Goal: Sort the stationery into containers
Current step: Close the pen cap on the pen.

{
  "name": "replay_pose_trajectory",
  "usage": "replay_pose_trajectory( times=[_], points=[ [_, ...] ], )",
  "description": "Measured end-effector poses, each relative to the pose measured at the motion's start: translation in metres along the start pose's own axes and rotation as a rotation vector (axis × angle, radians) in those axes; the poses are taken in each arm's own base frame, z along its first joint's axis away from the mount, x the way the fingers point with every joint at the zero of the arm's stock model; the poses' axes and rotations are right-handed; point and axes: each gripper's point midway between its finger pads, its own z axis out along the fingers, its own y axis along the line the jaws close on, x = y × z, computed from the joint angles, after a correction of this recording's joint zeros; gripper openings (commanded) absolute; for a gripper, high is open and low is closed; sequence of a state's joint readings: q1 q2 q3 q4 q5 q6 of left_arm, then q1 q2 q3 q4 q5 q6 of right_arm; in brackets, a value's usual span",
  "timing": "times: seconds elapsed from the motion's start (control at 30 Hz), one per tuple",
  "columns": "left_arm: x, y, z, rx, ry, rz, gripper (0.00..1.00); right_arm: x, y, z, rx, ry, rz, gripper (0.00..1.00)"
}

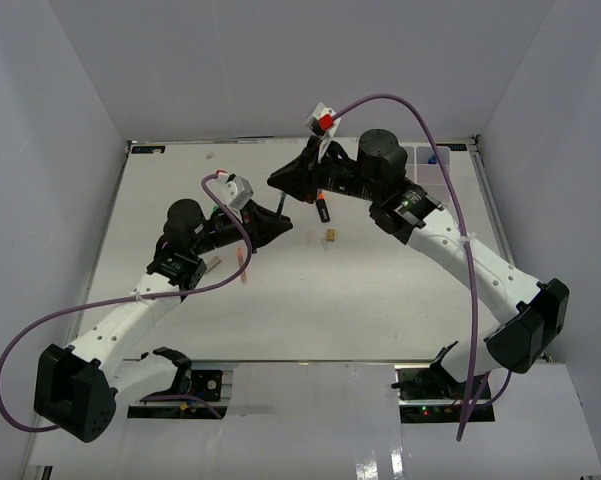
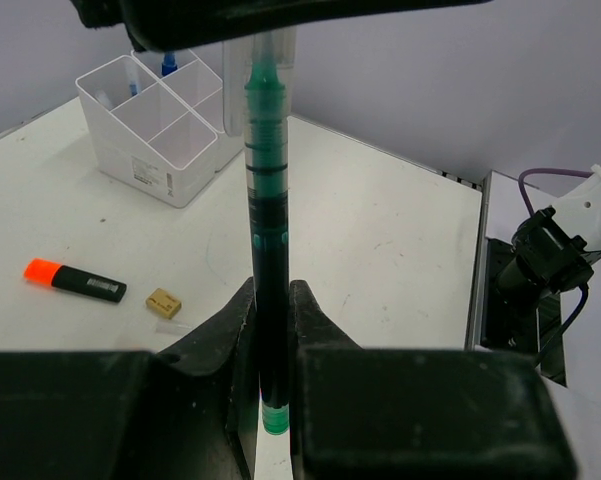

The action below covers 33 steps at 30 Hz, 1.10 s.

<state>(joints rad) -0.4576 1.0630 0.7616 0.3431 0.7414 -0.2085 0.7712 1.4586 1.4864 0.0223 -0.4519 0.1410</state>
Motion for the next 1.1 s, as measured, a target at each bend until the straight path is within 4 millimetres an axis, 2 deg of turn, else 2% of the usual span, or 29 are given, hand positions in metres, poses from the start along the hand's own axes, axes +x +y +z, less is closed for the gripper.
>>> replay_pose_trajectory(
  times=[0.63,1.1],
  points=[
    [0.012,0.018,0.000,-0.061,0.055,0.055,0.00,0.020,-0.015,0.007,0.026,0.073,0.018,0.08],
    [-0.010,0.019,0.005,-0.075,-0.026,0.065,0.00,0.008,-0.017,0.005,0.035,-0.012,-0.014,0.08]
  ],
)
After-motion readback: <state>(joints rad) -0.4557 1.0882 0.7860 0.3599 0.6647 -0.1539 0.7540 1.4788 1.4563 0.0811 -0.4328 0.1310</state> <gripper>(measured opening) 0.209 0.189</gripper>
